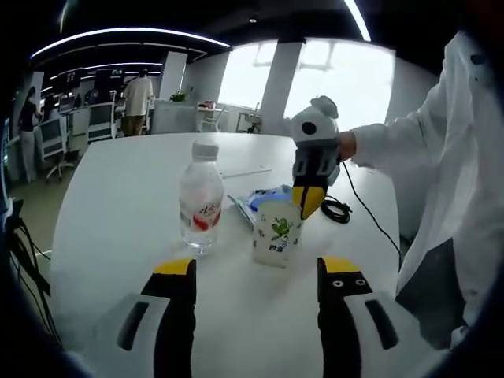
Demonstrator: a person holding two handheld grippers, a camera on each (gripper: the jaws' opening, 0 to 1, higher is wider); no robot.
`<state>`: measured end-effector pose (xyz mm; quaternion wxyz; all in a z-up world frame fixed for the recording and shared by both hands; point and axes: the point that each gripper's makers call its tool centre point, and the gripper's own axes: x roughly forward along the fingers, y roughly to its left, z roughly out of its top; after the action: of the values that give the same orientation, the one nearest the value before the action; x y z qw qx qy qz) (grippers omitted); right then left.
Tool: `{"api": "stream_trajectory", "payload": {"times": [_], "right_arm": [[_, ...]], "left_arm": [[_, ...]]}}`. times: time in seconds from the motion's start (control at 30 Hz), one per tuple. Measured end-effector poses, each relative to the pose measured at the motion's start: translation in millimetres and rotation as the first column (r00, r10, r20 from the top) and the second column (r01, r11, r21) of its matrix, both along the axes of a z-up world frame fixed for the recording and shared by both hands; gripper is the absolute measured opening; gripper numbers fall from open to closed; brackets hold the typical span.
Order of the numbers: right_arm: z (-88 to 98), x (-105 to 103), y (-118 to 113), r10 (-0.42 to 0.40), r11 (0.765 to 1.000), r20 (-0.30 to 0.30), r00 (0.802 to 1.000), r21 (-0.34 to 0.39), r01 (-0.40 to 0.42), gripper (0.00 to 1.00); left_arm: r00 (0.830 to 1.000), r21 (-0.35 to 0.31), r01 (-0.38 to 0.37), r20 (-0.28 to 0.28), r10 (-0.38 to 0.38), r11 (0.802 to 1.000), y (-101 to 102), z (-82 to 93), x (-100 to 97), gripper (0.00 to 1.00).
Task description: Arrange the tabletop items into an orderly group along one side of the table until the central work area is clear of visible clutter.
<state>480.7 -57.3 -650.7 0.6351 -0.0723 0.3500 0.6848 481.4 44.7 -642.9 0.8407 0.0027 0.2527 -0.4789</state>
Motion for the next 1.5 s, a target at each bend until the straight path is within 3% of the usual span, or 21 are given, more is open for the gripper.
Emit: {"api": "stream_trajectory", "payload": {"times": [0.13,0.2,0.3,0.37,0.53,0.63,0.73,0.83,0.93,1.03,1.07,1.2,1.3,1.5], "right_arm": [[5.5,9.2,-7.5,0.024,0.998,0.098,0.995,-0.065,-0.018,0.0],[12.9,11.4,-7.2,0.027,0.997,0.117,0.993,-0.068,-0.019,0.0],[15.8,19.2,-12.6,0.073,0.99,0.201,0.977,-0.134,-0.047,0.0],[18.9,23.4,-12.9,0.081,0.987,0.224,0.971,-0.155,-0.046,0.0],[15.4,40.9,-20.4,0.179,0.956,0.353,0.919,-0.285,-0.076,0.0],[14.7,46.3,-18.2,0.213,0.944,0.373,0.903,-0.317,-0.092,0.0],[11.8,54.9,-20.6,0.289,0.914,0.414,0.863,-0.389,-0.119,0.0],[5.1,61.7,-22.6,0.387,0.866,0.445,0.807,-0.477,-0.152,0.0],[-0.1,65.1,-22.4,0.456,0.829,0.453,0.766,-0.53,-0.18,0.0],[-8.0,71.1,-24.2,0.559,0.763,0.466,0.686,-0.612,-0.207,0.0],[-11.6,72.5,-25.9,0.575,0.75,0.457,0.678,-0.625,-0.215,0.0],[-21.8,75.0,-24.2,0.65,0.699,0.449,0.613,-0.67,-0.25,0.0],[-28.3,74.8,-26.0,0.691,0.658,0.424,0.585,-0.703,-0.269,0.0],[-37.0,79.7,-22.9,0.728,0.626,0.41,0.55,-0.725,-0.288,0.0]], "left_arm": [[1.0,-0.011,0.004,0.005,-0.004,1.0,-2.1,2.5,-1.4,0.62],[1.0,-0.011,0.004,0.007,-0.004,1.0,-1.9,2.9,-1.4,0.62],[1.0,-0.009,0.004,0.009,-0.004,1.0,-1.1,3.2,-1.7,0.62],[1.0,-0.012,0.004,0.01,-0.004,1.0,-0.9,4.0,-2.3,0.62],[1.0,-0.014,0.002,0.011,-0.002,1.0,0.6,4.2,-3.2,0.62],[1.0,-0.012,0.002,0.009,-0.002,1.0,1.8,3.2,-3.3,0.62],[1.0,-0.012,0.0,0.01,0.0,1.0,2.9,2.9,-2.9,0.62],[1.0,-0.016,-0.003,0.01,0.003,1.0,4.1,2.8,-2.2,0.62],[1.0,-0.017,-0.006,0.005,0.006,1.0,5.1,0.8,-1.8,0.62],[1.0,-0.018,-0.005,0.004,0.005,1.0,4.9,-0.5,-1.9,0.61],[1.0,-0.021,-0.007,0.004,0.007,1.0,5.0,-0.5,-1.7,0.61],[1.0,-0.022,-0.011,0.002,0.011,1.0,6.2,-3.0,-1.3,0.61],[1.0,-0.023,-0.013,0.0,0.013,1.0,7.2,-4.4,-1.9,0.61],[1.0,-0.027,-0.018,-0.008,0.018,0.999,7.9,-8.7,-4.1,0.61]]}}
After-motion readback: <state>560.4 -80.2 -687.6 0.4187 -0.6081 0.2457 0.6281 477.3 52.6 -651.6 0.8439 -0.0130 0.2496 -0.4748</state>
